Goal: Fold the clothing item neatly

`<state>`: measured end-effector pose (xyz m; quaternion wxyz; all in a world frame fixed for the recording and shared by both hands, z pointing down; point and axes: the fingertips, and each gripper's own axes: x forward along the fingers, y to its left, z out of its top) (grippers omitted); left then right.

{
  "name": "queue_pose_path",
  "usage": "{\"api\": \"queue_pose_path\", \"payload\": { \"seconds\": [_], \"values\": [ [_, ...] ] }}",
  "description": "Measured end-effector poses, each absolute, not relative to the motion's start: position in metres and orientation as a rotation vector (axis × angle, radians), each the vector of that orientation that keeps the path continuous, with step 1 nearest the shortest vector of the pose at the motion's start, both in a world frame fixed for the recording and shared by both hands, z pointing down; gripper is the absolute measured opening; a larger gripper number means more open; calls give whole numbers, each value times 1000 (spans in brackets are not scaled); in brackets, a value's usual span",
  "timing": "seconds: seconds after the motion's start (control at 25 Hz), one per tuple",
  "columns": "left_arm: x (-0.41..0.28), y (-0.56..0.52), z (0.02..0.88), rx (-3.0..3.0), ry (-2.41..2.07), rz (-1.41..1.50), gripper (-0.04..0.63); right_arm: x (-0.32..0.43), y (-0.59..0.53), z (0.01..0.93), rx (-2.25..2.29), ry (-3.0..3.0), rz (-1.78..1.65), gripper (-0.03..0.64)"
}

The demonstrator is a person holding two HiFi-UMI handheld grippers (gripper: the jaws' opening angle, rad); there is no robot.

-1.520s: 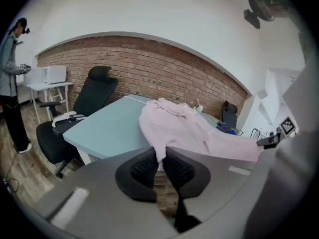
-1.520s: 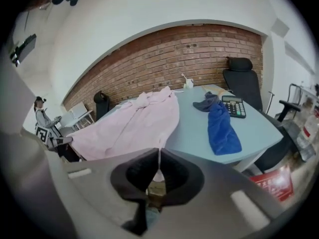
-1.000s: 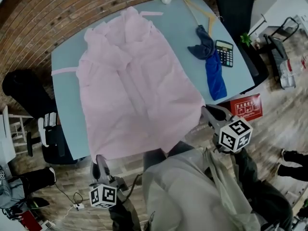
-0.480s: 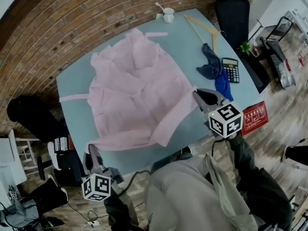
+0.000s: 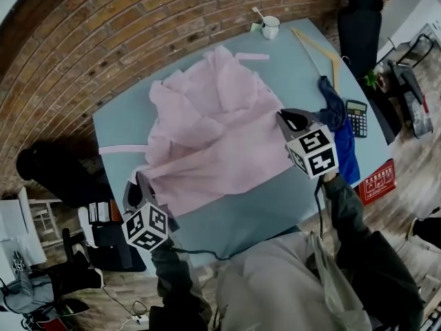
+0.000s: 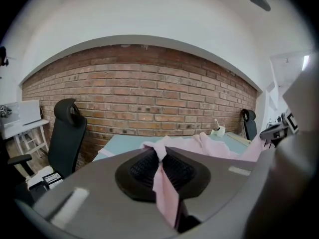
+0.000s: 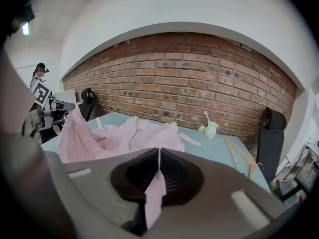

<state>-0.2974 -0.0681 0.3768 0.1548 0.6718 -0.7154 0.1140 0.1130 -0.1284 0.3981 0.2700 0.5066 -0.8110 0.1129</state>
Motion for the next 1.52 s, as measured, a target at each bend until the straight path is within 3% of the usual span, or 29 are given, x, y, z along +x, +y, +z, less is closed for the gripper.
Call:
{"api": "queue_pose_path", "payload": {
  "seconds": [0.56, 1.08, 1.16, 1.2, 1.24, 1.4, 1.52],
  "values": [
    [-356, -226, 377, 1919, -2166, 440, 34, 106, -340, 383, 1438, -2138, 60, 14],
    [-378, -317, 472, 1863, -2107, 715, 36, 78, -429, 490, 1301, -1989, 40, 15],
    [-370, -320, 493, 1903, -2005, 785, 90, 84, -429, 512, 1252, -1926, 80, 55],
    [-362, -318, 504, 1924, -1924, 803, 248, 88, -426, 522, 1218, -1899, 102, 137],
    [-355, -313, 514, 1935, -1842, 799, 316, 90, -419, 530, 1185, -1887, 121, 181],
    [-344, -275, 516, 1947, -1729, 708, 378, 109, -385, 524, 1227, -1920, 116, 195],
    [-336, -222, 501, 1974, -1746, 693, 387, 116, -331, 495, 1208, -1945, -19, 195]
  ]
}}
